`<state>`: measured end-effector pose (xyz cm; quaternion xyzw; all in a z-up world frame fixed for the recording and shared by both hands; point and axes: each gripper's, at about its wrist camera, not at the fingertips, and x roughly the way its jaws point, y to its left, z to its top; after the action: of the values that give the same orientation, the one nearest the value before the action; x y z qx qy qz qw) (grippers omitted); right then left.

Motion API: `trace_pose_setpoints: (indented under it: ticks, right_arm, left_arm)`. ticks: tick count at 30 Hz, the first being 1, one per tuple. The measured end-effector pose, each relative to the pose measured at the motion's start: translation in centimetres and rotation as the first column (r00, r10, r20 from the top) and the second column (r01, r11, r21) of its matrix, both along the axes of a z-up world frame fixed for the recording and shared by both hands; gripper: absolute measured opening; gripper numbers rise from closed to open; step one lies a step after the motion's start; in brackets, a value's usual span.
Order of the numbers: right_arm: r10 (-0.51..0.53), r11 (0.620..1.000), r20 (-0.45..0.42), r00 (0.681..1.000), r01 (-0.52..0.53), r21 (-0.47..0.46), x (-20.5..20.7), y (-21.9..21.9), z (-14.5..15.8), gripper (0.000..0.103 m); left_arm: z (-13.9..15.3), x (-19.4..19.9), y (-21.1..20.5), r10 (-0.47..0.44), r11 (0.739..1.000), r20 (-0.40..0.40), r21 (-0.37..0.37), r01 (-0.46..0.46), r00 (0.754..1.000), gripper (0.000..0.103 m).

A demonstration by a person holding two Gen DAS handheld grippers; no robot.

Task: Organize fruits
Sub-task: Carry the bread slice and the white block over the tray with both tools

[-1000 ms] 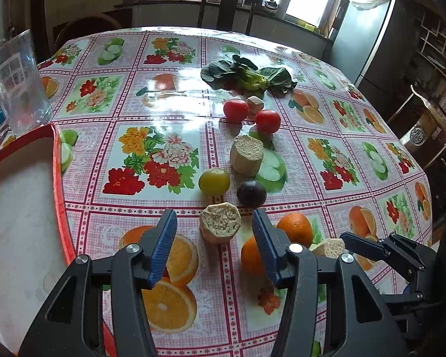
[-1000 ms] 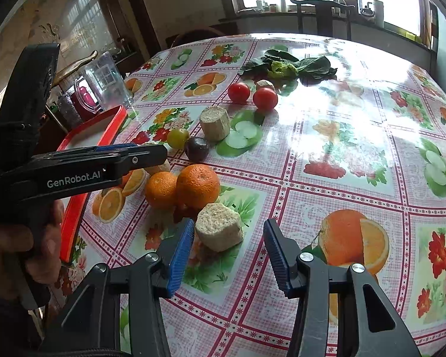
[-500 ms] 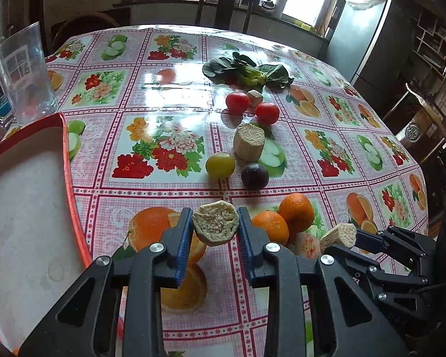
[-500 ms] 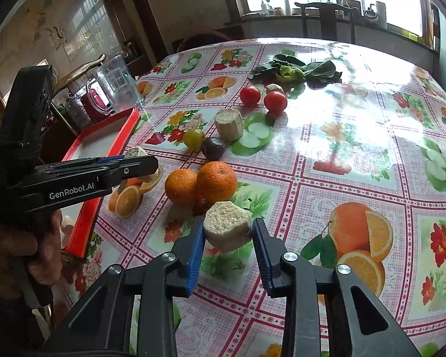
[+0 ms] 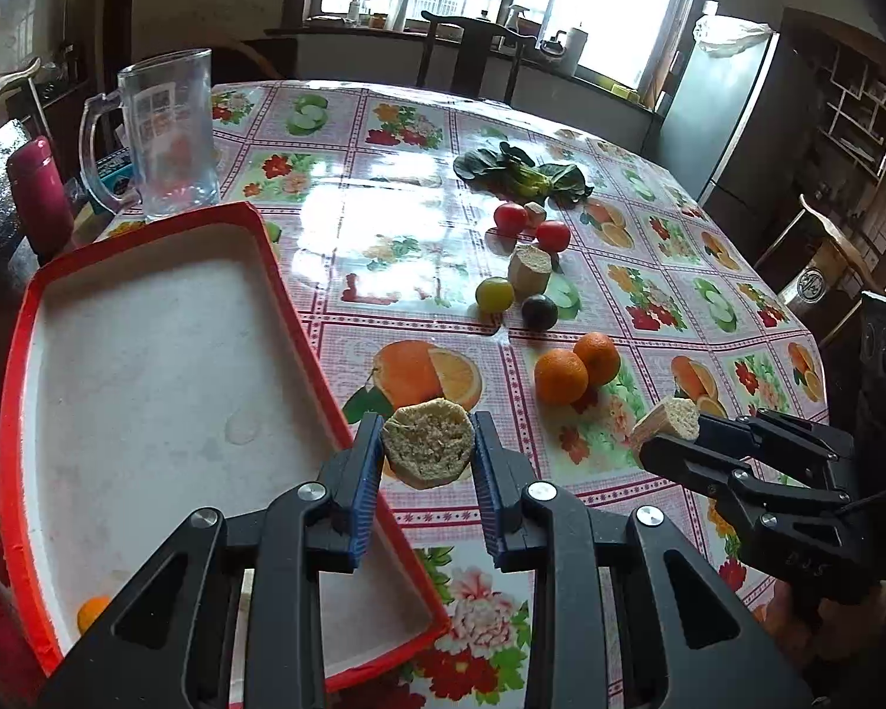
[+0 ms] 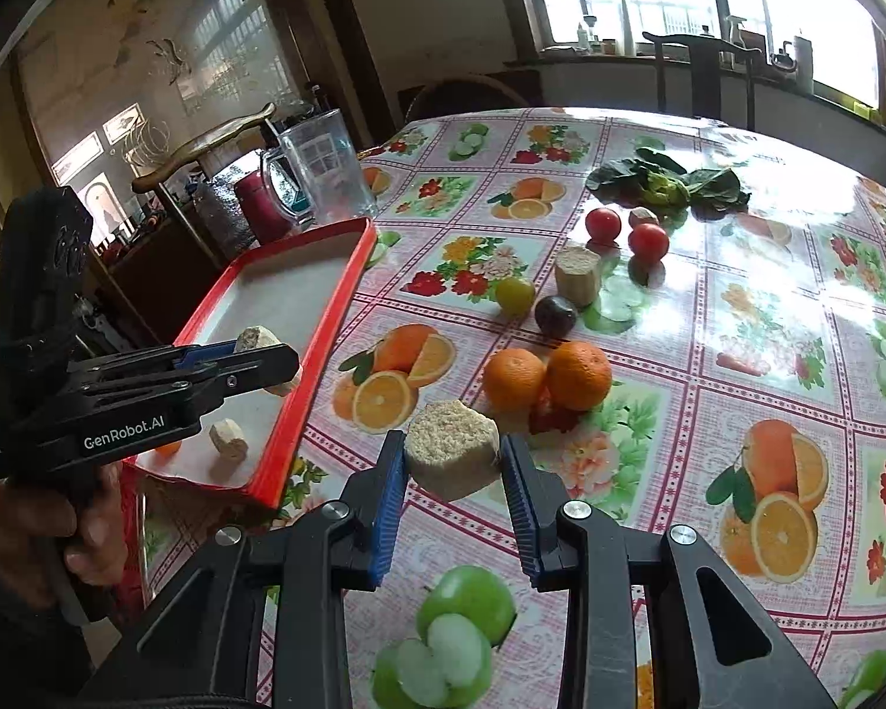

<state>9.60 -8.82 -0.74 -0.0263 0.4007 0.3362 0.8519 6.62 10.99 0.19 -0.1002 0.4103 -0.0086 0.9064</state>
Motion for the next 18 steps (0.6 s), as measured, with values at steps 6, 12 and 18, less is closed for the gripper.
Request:
trace_pose_setpoints:
  ticks: [6, 12, 18]
  right_arm:
    - [0.038, 0.999, 0.003, 0.999, -0.038, -0.001, -1.2, 1.9, 0.4, 0.033]
    - [0.081, 0.997, 0.005, 0.997, -0.081, -0.004, -2.3, 4.0, 0.5, 0.033]
    - [0.118, 0.993, 0.004, 0.993, -0.118, -0.006, -3.1, 6.0, 0.6, 0.033]
  left_arm:
    - [0.2, -2.2, 2.0, 0.039, 0.999, 0.010, -0.001, -0.039, 0.999, 0.027]
    - [0.1, -4.2, 3.8, 0.080, 0.997, 0.017, -0.006, -0.080, 0.997, 0.027]
    - [0.0, -5.8, 5.7, 0.126, 0.992, 0.022, -0.011, -0.126, 0.992, 0.027]
